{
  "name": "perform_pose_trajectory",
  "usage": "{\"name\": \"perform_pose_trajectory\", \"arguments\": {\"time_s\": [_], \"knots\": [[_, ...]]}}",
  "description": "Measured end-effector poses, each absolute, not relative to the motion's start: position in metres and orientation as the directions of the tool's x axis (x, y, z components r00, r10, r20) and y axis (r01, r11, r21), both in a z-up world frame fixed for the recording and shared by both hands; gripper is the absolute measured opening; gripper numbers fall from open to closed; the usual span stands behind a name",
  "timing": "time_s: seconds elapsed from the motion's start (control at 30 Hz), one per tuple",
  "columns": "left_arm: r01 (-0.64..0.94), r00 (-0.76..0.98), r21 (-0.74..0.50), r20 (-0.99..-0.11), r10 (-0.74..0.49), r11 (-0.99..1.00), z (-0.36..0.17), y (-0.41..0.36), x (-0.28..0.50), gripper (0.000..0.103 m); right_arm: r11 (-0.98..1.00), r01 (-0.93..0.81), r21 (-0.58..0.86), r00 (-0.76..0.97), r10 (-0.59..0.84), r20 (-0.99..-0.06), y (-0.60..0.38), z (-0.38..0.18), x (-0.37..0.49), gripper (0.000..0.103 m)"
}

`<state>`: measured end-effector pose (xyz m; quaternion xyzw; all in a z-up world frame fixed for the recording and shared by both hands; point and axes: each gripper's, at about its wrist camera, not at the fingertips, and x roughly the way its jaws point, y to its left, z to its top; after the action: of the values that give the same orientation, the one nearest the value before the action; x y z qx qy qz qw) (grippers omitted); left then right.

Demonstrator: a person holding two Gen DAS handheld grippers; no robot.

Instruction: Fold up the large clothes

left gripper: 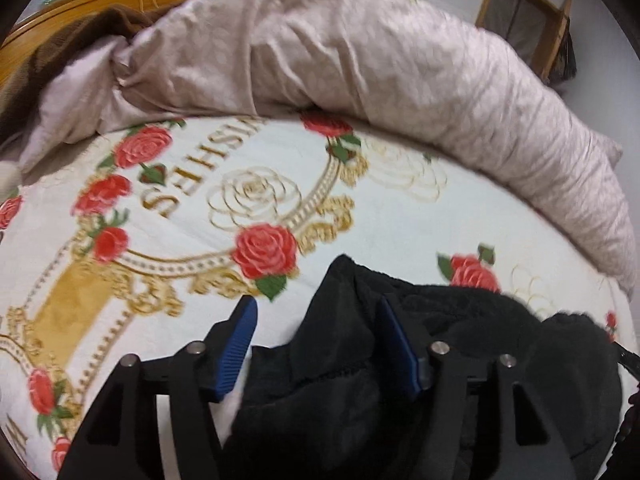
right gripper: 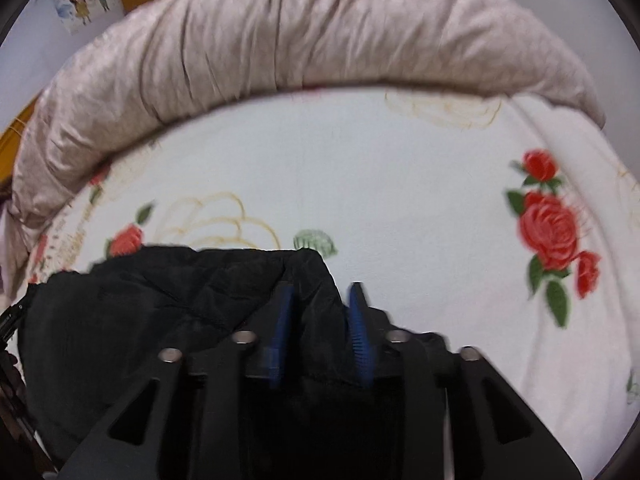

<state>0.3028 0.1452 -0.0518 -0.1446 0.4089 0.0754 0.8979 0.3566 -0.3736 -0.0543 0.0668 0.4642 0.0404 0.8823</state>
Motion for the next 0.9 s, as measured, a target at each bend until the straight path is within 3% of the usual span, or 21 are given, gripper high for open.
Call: {"name": "perform_pose_trajectory", "arguments": {"time_s": [0.23,0.37,0.5,0.57,0.9], "knots": [[-0.208,0.730,-0.157,-0.682,0.047,0.965,-0.001,0.126,0.286,0.066,0.987,-0.094,0.130,0.658,0.160,-0.735,-0.348,-0.002,0.328,0.050],[-0.054,0.728,-0.211,-0.677,-0.106,0.976,0.002,0.082,0.285,0.067,0.973,-0.189,0.134,0.598,0.222,-0.770,-0.314,-0.021,0.327,0.051],[0.119,0.632,-0.190,-0.743,-0.222,0.975,-0.032,0.021,0.308,0.067,0.971,-0.216,0.103,0.490,0.200,-0.848,-0.285,-0.067,0.346,0.051],[0.120,0.594,-0.142,-0.783,-0.186,0.983,-0.055,0.006,0.322,0.068,0.975,-0.204,0.086,0.480,0.176,-0.859,-0.283,-0.083,0.355,0.057],[0.081,0.584,-0.088,-0.803,-0.119,0.993,-0.084,-0.004,0.346,0.069,0.981,-0.176,0.081,0.478,0.157,-0.864,-0.284,-0.106,0.374,0.058]]}}
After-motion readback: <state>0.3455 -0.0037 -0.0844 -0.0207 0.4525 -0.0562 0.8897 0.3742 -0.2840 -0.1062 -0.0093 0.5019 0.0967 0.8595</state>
